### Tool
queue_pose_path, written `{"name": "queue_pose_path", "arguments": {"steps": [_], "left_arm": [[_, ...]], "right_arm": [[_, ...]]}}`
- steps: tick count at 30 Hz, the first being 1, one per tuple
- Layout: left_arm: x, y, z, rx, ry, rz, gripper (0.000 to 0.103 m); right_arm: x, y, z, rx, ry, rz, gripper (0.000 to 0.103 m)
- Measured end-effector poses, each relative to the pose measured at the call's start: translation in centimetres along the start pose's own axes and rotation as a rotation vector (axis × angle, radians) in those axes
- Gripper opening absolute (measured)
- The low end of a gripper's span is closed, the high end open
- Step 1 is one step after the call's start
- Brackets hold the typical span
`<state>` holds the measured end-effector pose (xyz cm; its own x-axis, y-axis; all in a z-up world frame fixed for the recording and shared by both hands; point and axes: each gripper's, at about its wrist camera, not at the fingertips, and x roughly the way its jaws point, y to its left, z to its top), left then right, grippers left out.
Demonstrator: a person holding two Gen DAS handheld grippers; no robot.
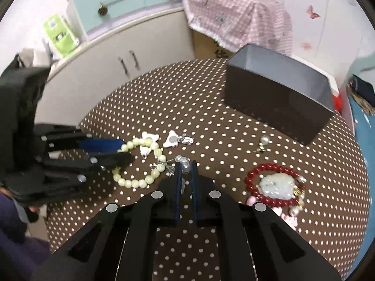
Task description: Organize jewelry
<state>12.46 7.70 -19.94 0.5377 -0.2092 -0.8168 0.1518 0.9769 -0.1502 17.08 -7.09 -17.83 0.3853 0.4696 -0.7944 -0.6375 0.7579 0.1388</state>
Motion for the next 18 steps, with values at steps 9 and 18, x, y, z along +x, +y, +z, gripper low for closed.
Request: {"name": "queue_pose_path", "arguments": {"steps": [9, 18], "left_arm": [[-0.2, 0.4, -0.2, 0.001, -0.024, 0.039, 0.007], [-5.2, -1.2, 2.5, 0.045, -0.139, -0.107, 0.007]], "right_arm": [[-5.0, 0.2, 0.6, 0.037, -0.121, -0.043, 0.008], [-9.1, -0.3, 3.2, 0.048, -0.206, -0.092, 0.008]]}}
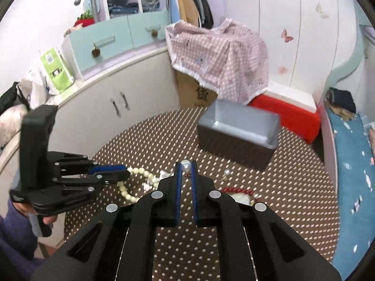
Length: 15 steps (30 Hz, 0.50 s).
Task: Organize jewelry
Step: 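Carry both items over the grey box and open both grippers inside it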
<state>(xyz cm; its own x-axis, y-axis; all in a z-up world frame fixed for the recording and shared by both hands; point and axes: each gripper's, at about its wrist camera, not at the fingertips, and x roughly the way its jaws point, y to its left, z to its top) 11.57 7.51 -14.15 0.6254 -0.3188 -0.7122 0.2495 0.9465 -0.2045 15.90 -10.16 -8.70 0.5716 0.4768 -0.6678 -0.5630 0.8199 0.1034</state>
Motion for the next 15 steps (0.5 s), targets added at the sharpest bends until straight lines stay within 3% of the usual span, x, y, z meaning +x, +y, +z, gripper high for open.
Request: {"name": "queue_pose_path", "arguments": {"steps": [10, 15], "left_arm": [[-2.9, -3.3, 8.8, 0.088, -0.136, -0.072, 0.007], [-1.9, -3.7, 13.4, 0.082, -0.156, -0.098, 0.007]], "right_arm": [[-2.3, -3.3, 5.9, 0.058, -0.106, -0.077, 0.008], [-1.3, -5.5, 8.6, 0.098, -0.130, -0.112, 0.008]]}}
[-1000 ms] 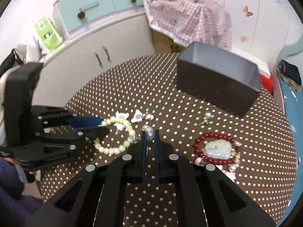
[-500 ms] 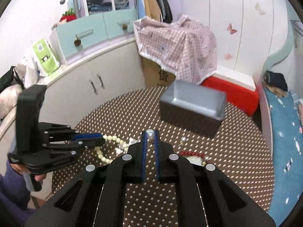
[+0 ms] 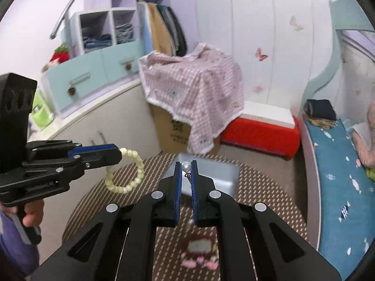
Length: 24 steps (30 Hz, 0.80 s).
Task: Organize jewelry
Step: 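Carry both items over the grey box and open both grippers inside it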
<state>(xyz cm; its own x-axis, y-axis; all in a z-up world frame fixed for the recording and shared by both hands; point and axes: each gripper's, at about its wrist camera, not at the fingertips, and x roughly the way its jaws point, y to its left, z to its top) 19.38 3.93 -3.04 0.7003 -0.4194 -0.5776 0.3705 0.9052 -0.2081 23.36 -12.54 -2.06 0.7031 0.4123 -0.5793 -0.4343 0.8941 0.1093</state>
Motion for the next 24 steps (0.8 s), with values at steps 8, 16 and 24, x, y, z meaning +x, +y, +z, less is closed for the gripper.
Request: {"name": "queue_pose_path", "arguments": {"steps": [8, 16, 24], "left_arm": [[8.2, 2.4, 2.1, -0.064, 0.108, 0.032, 0.007], [15.5, 4.2, -1.5, -0.111, 0.269, 0.054, 0.008], [16.9, 4.3, -2.7, -0.124, 0.302, 0.055, 0.008]], "right_arm": [[5.3, -2.1, 0.9, 0.061, 0.042, -0.028, 0.008], [10.7, -2.8, -2.2, 0.088, 0.145, -0.030, 0.008], [13.4, -4.1, -4.5, 0.146, 0.218, -0.016, 0.008]]}}
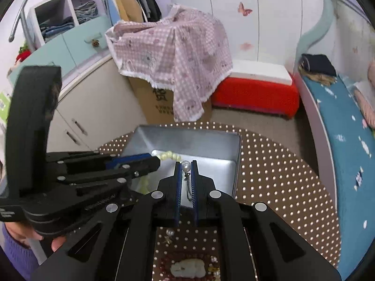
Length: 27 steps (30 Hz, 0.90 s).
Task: Organize jewelry
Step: 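Carry both items over the grey box and open both grippers inside it, then grasp the pink charm with the left gripper while the right gripper approaches the white charm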
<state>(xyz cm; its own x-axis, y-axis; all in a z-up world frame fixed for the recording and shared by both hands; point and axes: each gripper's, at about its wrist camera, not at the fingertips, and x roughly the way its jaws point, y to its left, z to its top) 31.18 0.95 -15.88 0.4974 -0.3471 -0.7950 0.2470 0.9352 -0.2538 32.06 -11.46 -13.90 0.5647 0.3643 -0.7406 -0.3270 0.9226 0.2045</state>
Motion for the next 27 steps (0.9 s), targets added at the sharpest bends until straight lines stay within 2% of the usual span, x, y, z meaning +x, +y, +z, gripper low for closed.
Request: {"name": "queue_pose_path", "arguments": {"steps": [3, 5, 11, 12, 13, 14, 15, 16, 18, 20, 23, 27], "left_arm": [[0.0, -0.1, -0.1, -0.004, 0.001, 0.005, 0.013], [-0.3, 0.0, -0.3, -0.014, -0.005, -0.002, 0.030], [-3.5, -0.4, -1.0, -0.008, -0.064, -0.019, 0.033], [-4.4, -0.4, -1.2, -0.004, -0.084, -0.014, 0.038], [-5.7, -0.4, -1.6, 0.001, -0.113, 0.005, 0.047], [-6.6, -0.4, -1.9, 0.003, -0.137, 0.019, 0.049], [-7.7, -0.3, -2.4, 0.007, -0.166, 0.031, 0.049], [-8.5, -0.2, -2.8, 0.009, -0.182, 0.039, 0.049], [-10.5, 0.2, -4.1, 0.007, -0.225, 0.074, 0.050], [-12.1, 0.7, -5.7, -0.002, -0.260, 0.107, 0.057], [-13.6, 1.4, -8.1, -0.001, -0.291, 0.171, 0.058], [-13.8, 2.4, -11.0, -0.001, -0.272, 0.212, 0.058]], "right_arm": [[0.2, -0.3, -0.6, 0.019, 0.004, 0.007, 0.010], [0.2, -0.4, -0.8, 0.029, 0.003, 0.012, 0.010], [-1.9, -0.4, -1.6, 0.050, -0.027, 0.001, 0.011], [-2.7, -0.3, -1.8, 0.054, -0.040, -0.005, 0.011], [-3.5, -0.2, -1.9, 0.054, -0.055, -0.012, 0.012], [-4.3, 0.0, -2.1, 0.053, -0.071, -0.022, 0.022], [-5.2, 0.1, -2.4, 0.054, -0.087, -0.037, 0.042], [-6.0, 0.2, -2.8, 0.054, -0.107, -0.050, 0.050], [-7.6, 0.6, -3.3, 0.045, -0.135, -0.059, 0.052], [-9.1, 1.0, -4.3, 0.037, -0.157, -0.071, 0.053], [-10.7, 1.6, -6.1, 0.019, -0.178, -0.102, 0.058], [-11.8, 1.9, -8.8, 0.027, -0.185, -0.130, 0.060]]}}
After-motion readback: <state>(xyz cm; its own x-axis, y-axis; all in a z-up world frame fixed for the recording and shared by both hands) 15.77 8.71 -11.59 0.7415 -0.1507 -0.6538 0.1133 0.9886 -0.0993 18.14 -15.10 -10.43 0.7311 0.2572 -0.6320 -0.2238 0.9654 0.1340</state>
